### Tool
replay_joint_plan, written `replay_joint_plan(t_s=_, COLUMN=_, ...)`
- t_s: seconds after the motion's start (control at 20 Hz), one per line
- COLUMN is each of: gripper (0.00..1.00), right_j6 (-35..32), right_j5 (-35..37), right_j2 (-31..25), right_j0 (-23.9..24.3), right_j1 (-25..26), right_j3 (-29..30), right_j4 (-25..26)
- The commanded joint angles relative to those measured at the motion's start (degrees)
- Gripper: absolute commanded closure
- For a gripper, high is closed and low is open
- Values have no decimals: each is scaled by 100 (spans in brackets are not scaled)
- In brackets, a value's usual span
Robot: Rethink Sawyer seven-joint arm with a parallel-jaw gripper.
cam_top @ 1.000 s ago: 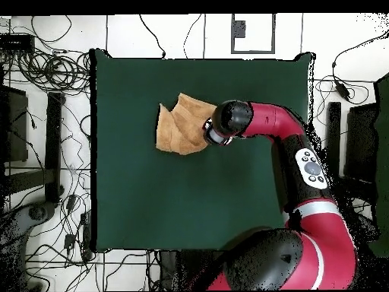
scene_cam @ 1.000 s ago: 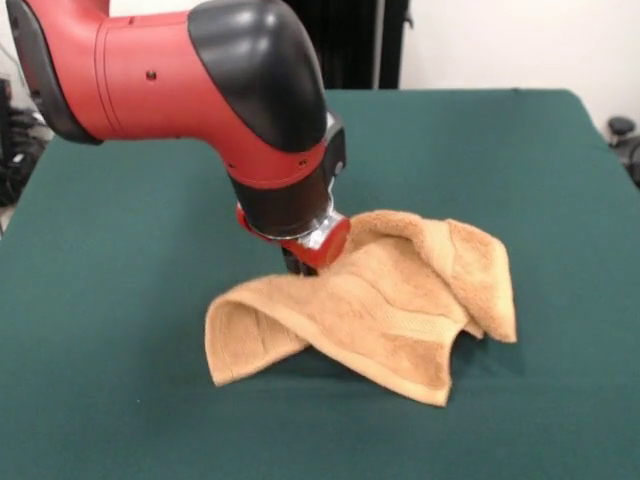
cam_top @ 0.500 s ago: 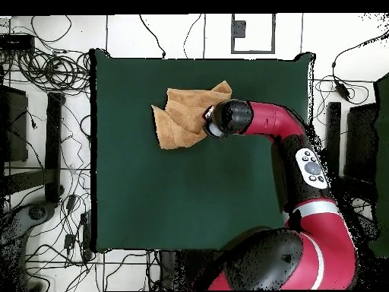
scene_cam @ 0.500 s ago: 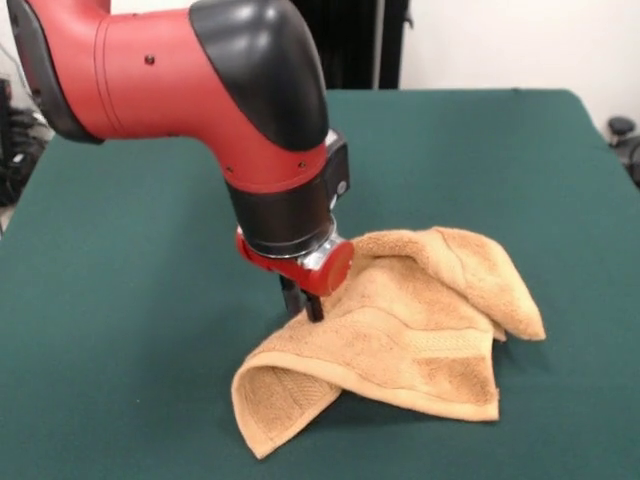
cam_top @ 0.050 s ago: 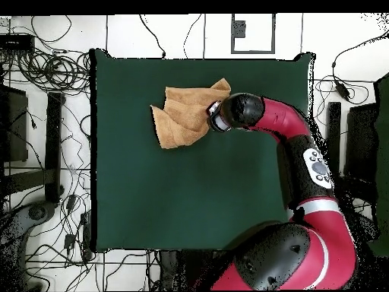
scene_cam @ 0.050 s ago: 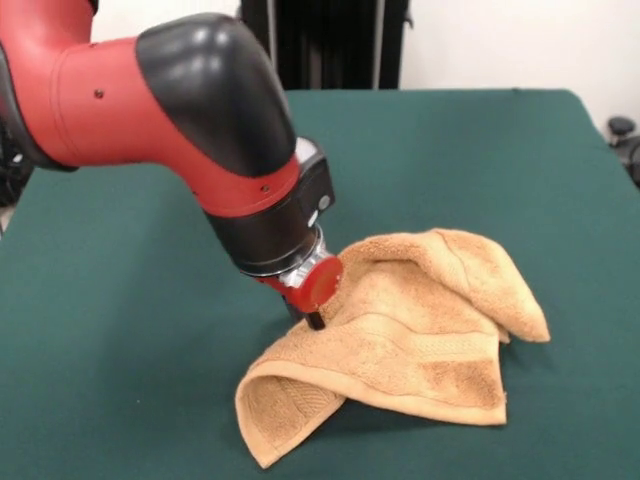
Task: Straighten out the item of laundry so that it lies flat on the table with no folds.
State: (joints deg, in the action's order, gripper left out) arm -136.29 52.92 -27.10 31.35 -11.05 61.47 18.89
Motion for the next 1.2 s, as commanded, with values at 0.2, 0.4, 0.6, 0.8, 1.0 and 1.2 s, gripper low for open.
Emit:
replay_joint_plan(t_s=0.2, gripper=0, right_j6=1392, right_j5=-1291, right_j2=-916, right_j0=-356, right_j1=1548, right_j3=-220, right_j4=101)
replay_joint_plan(t_s=0.4, gripper=0, right_j6=1307, right_j5=-1321, right_j2=-907, right_j0=-340, right_j1=1508, right_j3=-174, right_j4=146)
replay_joint_plan(t_s=0.6, gripper=0, right_j6=1149, right_j5=-1331, right_j2=-907, right_j0=-320, right_j1=1511, right_j3=-143, right_j4=91)
replay_joint_plan(t_s=0.8, gripper=100, right_j6=1020, right_j5=-1346, right_j2=-906, right_j0=-309, right_j1=1529, right_j3=-125, right_j4=8)
replay_joint_plan(t_s=1.0, gripper=100, right_j6=1021, right_j5=-1288, right_j2=-916, right_j0=-299, right_j1=1545, right_j3=-128, right_j4=-57)
replay_joint_plan(t_s=1.2, gripper=100, right_j6=1006, right_j5=-1282, right_j2=-839, right_j0=-361, right_j1=1502, right_j3=-156, right_j4=-33)
